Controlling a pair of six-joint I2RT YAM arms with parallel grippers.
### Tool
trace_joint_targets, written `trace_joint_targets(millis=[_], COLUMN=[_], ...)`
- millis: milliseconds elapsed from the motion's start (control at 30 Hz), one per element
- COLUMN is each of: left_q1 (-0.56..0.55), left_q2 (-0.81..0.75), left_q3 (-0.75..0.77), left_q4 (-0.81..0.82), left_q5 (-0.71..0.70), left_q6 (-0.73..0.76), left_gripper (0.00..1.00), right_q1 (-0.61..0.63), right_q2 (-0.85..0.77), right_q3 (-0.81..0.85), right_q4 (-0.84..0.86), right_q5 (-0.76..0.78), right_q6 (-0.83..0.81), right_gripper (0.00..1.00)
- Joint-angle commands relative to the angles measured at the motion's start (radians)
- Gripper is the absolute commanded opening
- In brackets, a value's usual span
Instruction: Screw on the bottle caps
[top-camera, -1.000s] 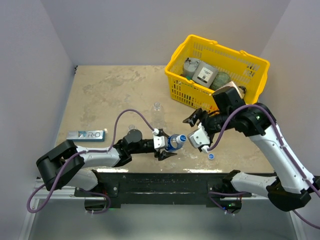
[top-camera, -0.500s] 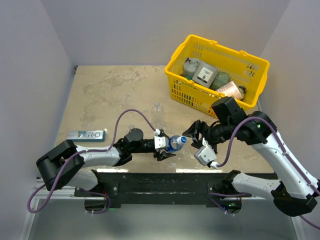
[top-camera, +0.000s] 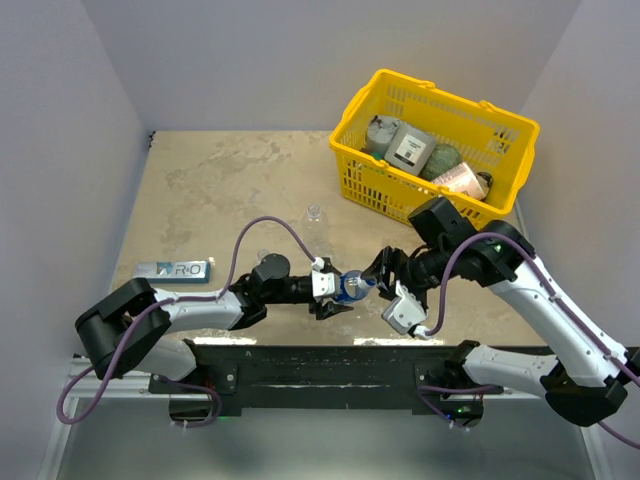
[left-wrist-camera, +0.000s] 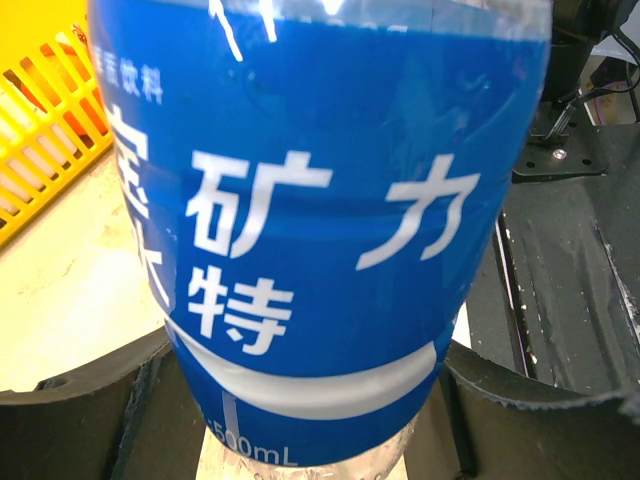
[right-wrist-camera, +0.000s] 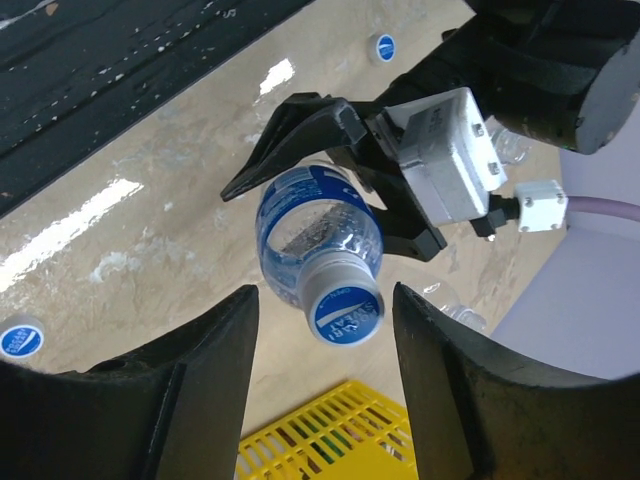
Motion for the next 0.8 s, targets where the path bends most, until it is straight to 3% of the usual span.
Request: trace_joint_targets(millis=[0,200,533,767], left_q1=[0.004,0.006,0.006,0.006], left_q2=[-0.011,-0.023,-0.031,-0.017], left_q3=[0.023,0.000,-0.025,-0.010], left_q4=[0.042,0.074,0.146,0.125], left_q5=[-0.005,-0.054,-0.085,-0.068], left_q6=[0.009,-0.074,-0.083,-0.074], left_gripper=[0.00,0.00,0.00,0.00], right_q1=[0.008,0.006,0.008,0.008], right_q2=[0.008,0.001,-0.022,-0.001], right_q3=[-0.023,-0.040,-0.053,0.013], right_q4=[-0.071,-0.071,-0.070,-0.070], right_q5=[0.040,0.127,0.190,0.111], right_q6=[-0.018,0.049,0.258,0.276], right_gripper=[0.56,0.52,0.49,0.45])
